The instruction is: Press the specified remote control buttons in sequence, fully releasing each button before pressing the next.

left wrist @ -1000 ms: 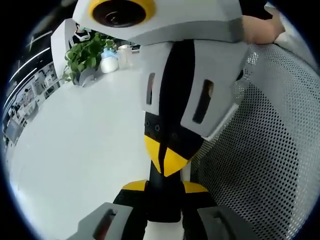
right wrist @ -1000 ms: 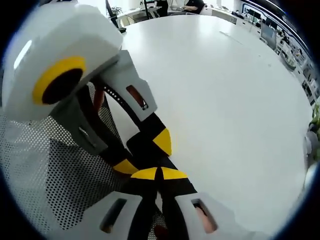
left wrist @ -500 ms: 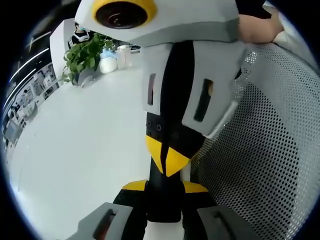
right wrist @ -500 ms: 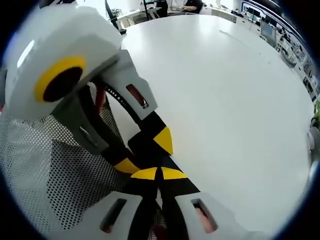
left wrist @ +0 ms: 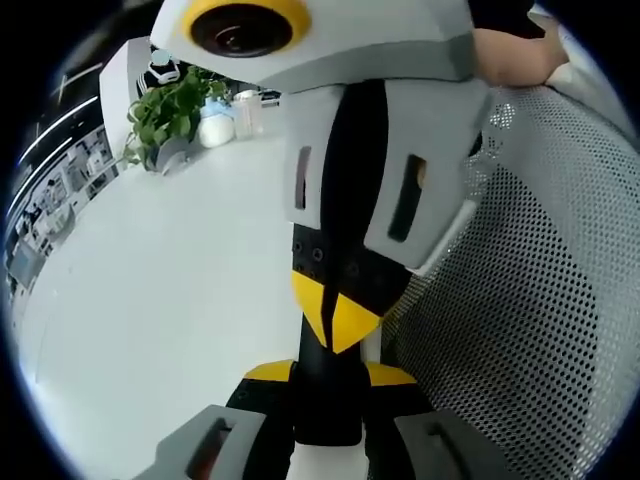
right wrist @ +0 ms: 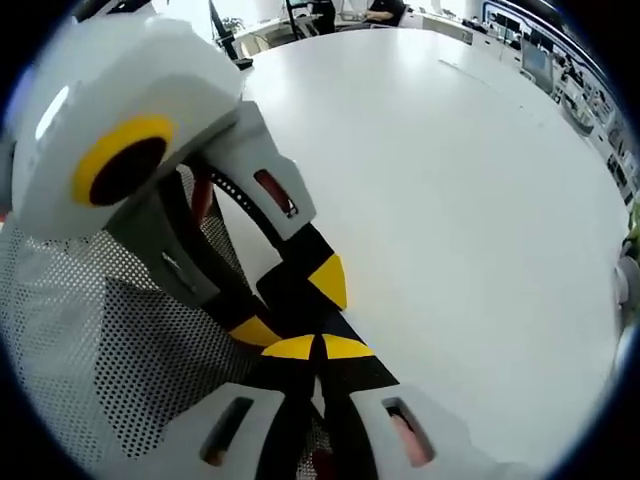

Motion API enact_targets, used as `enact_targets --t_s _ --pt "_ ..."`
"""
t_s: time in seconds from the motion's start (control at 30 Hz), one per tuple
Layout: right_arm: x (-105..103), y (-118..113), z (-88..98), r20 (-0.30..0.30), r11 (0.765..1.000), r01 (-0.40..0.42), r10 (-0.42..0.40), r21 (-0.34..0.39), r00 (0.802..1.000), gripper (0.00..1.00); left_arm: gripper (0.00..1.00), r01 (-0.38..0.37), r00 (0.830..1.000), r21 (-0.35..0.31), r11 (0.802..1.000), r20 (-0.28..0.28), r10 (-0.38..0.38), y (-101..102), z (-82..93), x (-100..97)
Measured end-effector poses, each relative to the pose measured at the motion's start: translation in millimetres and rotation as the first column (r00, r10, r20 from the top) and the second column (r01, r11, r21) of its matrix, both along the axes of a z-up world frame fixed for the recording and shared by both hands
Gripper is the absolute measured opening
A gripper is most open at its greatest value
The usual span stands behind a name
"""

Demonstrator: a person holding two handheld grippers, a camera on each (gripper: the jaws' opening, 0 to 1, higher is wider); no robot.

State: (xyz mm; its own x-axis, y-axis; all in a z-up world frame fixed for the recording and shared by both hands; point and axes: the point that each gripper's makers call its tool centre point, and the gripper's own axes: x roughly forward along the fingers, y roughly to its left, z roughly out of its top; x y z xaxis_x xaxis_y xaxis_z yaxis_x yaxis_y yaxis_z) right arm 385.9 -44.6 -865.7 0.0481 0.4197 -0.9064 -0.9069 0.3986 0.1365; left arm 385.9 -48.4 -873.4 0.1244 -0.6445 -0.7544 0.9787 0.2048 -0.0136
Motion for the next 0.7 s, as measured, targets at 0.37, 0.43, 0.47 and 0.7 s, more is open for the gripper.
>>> enact_targets --t_s 0.37,0.43,0.47,0.7 --pt "2.1 -0.8 -0.2 -0.019 1.0 0.019 -0.019 0.008 1.0 0.0 0.25 0.002 1.0 0.0 1.0 0.0 -0.002 -0.2 -0.6 0.7" --pt "2.2 -1.0 -0.1 -0.023 1.0 0.024 -0.023 0.011 0.999 0.0 0.25 0.002 1.0 0.0 1.0 0.0 -0.002 -0.4 -0.4 0.6" --pt "2.2 -0.8 -0.3 -0.027 1.0 0.028 -0.027 0.013 0.999 0.0 0.25 0.002 1.0 0.0 1.0 -0.001 -0.002 -0.4 -0.3 0.6" --pt "0.7 0.8 -1.8 -0.014 0.998 0.041 -0.04 0.044 0.999 0.0 0.25 0.006 1.0 0.001 1.0 -0.002 -0.006 -0.3 -0.4 0.6"
